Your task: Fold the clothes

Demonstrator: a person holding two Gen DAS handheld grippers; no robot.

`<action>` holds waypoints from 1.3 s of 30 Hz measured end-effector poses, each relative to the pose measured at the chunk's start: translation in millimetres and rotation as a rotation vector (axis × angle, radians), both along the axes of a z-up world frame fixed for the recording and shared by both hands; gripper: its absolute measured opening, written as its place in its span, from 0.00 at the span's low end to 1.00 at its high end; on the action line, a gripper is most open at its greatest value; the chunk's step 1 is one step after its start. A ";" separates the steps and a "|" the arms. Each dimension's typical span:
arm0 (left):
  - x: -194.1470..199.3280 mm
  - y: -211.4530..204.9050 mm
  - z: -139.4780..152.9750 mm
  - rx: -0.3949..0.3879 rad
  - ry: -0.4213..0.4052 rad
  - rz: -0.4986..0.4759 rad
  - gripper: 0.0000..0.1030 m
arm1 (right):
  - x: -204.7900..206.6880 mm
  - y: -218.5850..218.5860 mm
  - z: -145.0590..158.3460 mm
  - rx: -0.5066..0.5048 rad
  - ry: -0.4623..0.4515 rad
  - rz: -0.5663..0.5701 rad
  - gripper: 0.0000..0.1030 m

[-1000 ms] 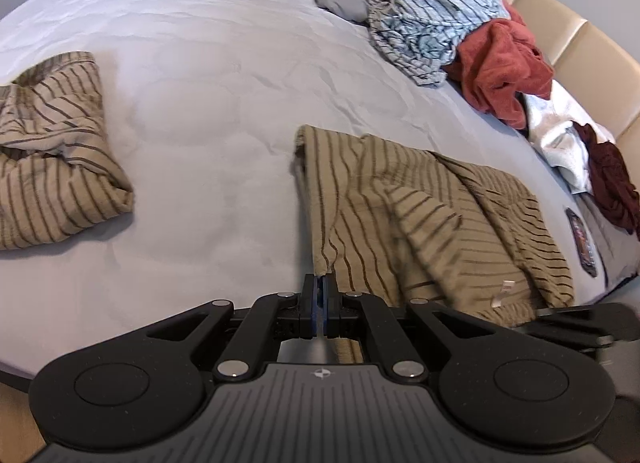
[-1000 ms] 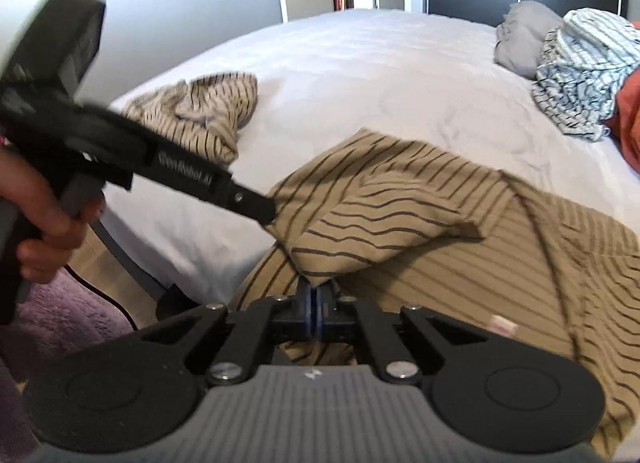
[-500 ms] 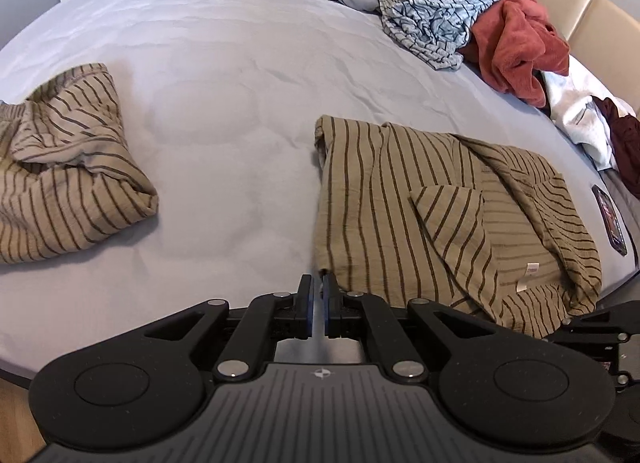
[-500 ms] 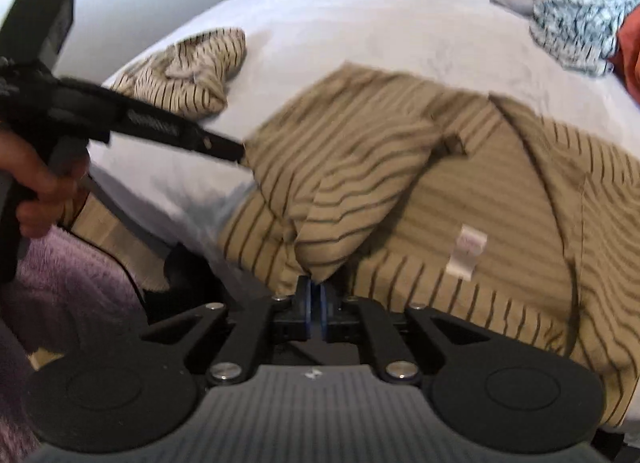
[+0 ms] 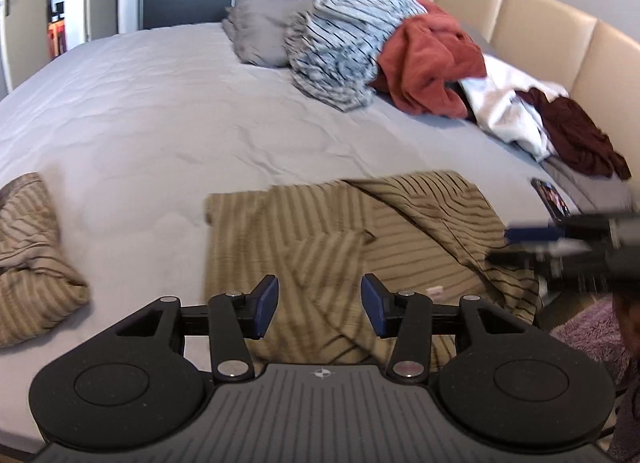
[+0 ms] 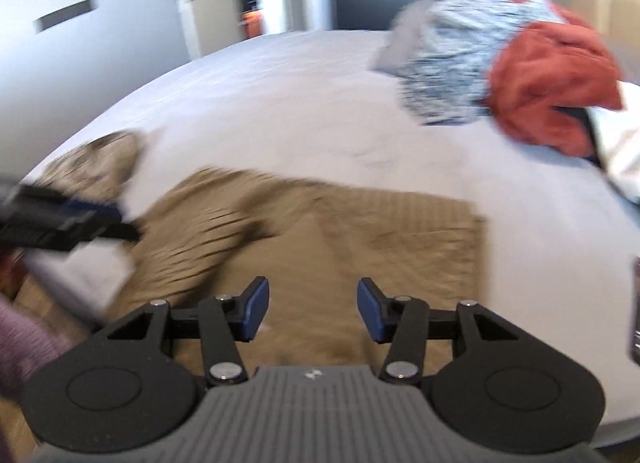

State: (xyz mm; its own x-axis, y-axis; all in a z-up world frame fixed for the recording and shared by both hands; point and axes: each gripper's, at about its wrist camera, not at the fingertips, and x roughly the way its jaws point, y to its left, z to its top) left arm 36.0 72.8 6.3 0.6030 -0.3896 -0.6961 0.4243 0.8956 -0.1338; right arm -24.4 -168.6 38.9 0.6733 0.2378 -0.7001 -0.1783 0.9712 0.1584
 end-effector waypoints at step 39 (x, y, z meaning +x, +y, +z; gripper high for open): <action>40.3 -4.8 -40.7 -0.048 0.163 0.119 0.38 | 70.7 -56.0 -49.4 -0.068 -0.026 -0.107 0.09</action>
